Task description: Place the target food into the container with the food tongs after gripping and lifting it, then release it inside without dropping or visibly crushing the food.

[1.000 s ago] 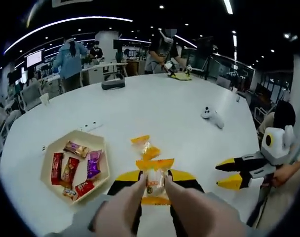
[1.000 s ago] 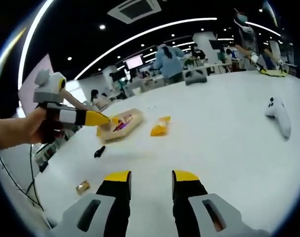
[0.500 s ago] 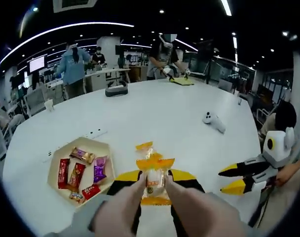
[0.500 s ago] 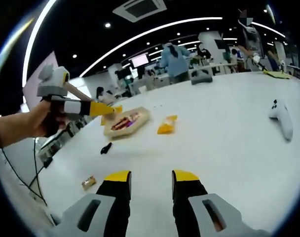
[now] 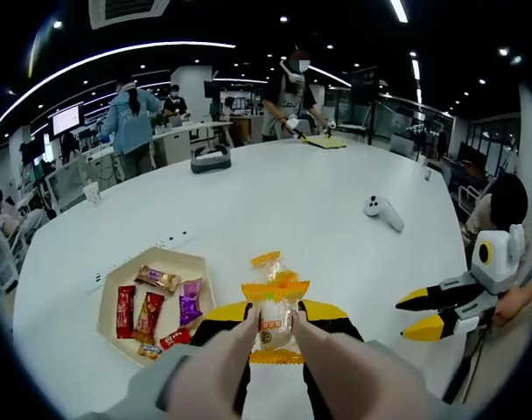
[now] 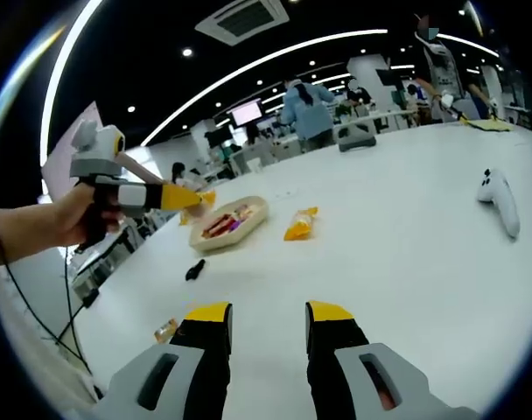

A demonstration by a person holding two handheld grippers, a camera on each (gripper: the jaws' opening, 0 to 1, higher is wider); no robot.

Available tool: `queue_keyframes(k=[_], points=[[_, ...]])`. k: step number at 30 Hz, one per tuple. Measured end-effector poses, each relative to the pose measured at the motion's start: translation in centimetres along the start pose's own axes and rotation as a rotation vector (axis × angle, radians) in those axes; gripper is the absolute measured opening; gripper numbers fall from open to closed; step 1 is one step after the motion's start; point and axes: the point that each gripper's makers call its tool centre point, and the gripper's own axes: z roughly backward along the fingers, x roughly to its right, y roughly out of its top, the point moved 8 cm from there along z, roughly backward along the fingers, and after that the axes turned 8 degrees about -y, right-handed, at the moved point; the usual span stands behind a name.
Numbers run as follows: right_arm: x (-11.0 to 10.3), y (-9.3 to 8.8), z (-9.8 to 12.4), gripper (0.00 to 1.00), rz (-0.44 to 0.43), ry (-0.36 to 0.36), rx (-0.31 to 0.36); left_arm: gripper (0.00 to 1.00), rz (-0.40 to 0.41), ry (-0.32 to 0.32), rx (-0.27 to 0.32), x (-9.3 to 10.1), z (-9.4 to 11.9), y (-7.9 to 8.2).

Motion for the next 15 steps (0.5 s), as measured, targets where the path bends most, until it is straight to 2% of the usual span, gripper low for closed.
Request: queue_keyframes(k=[1, 5, 8, 12, 15], points=[[0.0, 0.5, -0.1, 0.33, -0.018, -0.001, 0.027, 0.19, -0.001, 0.002, -0.006, -0.1, 0.0, 0.0], [0.0, 1.3, -0.5, 0.33, -0.053, 0.0, 0.051, 0.19, -0.007, 0.016, 0.0, -0.7, -0.1, 0.3], [-0.7, 1.1, -1.1, 0.33, -0.035, 0.026, 0.027, 0.2, 0.032, 0.021, 0.021, -0.6, 0.0, 0.5], [-1.8, 0.9, -1.3, 0.33, -0.012, 0.074, 0.006, 0.2, 0.009, 0.024, 0.019, 0.1, 0.1, 0.5], [-2.3, 1.0, -1.1, 0.33, 0.021, 0.1, 0.004, 0.2, 0.031, 0.028, 0.044, 0.6, 0.3, 0.5]])
